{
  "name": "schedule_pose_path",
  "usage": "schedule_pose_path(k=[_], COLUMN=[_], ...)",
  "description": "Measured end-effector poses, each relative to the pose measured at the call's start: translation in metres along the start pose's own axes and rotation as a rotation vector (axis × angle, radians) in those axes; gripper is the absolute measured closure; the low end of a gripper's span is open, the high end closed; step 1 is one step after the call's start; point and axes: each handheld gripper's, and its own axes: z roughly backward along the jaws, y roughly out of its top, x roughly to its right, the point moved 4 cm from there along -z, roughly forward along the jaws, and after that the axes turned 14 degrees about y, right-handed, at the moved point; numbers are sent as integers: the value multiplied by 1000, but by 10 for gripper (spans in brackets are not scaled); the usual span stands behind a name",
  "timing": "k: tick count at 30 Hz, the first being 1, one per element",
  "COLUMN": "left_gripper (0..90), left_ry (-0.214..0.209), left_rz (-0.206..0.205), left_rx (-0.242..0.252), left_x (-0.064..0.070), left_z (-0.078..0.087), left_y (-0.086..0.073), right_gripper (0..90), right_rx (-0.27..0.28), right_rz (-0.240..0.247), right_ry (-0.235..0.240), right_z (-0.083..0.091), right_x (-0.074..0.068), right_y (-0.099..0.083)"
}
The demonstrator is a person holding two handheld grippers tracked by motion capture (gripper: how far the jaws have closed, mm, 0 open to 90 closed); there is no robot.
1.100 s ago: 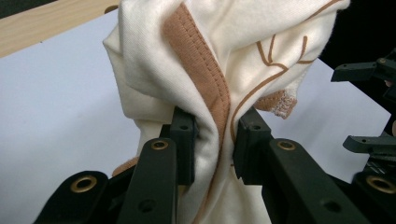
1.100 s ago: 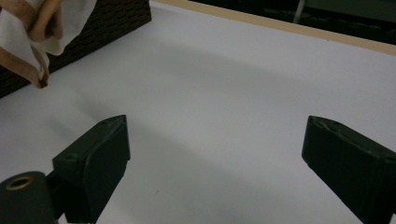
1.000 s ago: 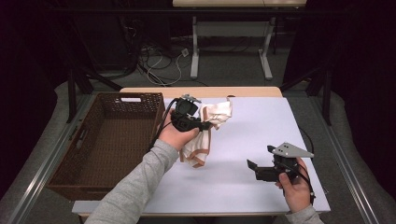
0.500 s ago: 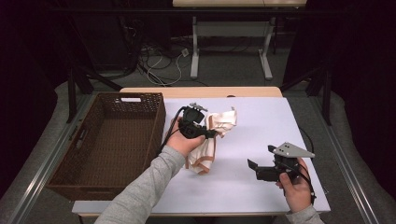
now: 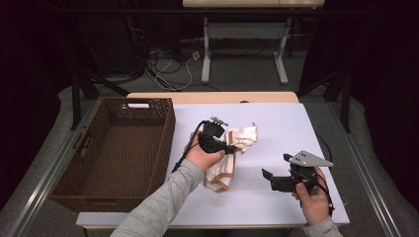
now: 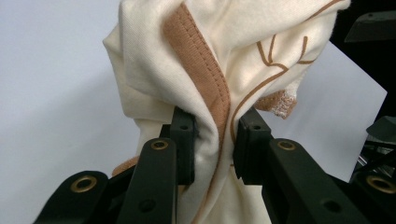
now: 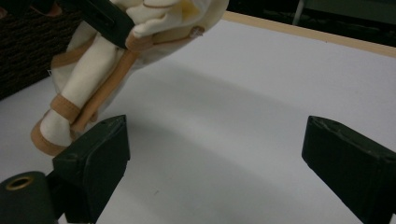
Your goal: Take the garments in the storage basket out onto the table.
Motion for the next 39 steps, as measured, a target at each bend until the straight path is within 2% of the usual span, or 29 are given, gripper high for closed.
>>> schedule_pose_path(k=[15,16,23,24,35,39], left_gripper=[726,725,720,718,693,679], left_ry=[-30,-28,-35,-38,-28,-19], left_rz=[24,8,-18,-6,-111,-125], left_rx=[-33,-38,-51,-51,-90,-98], left_x=[6,6,11,12,23,24], left_z=[-41,-43,-56,-59,-81,-84], left_y=[-18,-19,-26,-27,-37,-39], right_gripper=[75,75,75,75,75,75], right_rx=[-12,-7,-5,-4,-12,-22], right_rz=[-2,-4,-2,-1,-7,-12], right_ry=[-2,-1,-2,-2,-3,2], right_z=[-1,-1,-1,-1,-1,-1], right_x=[1,0,2,2,4,4], right_y=[-2,-2,-2,-2,-3,-4])
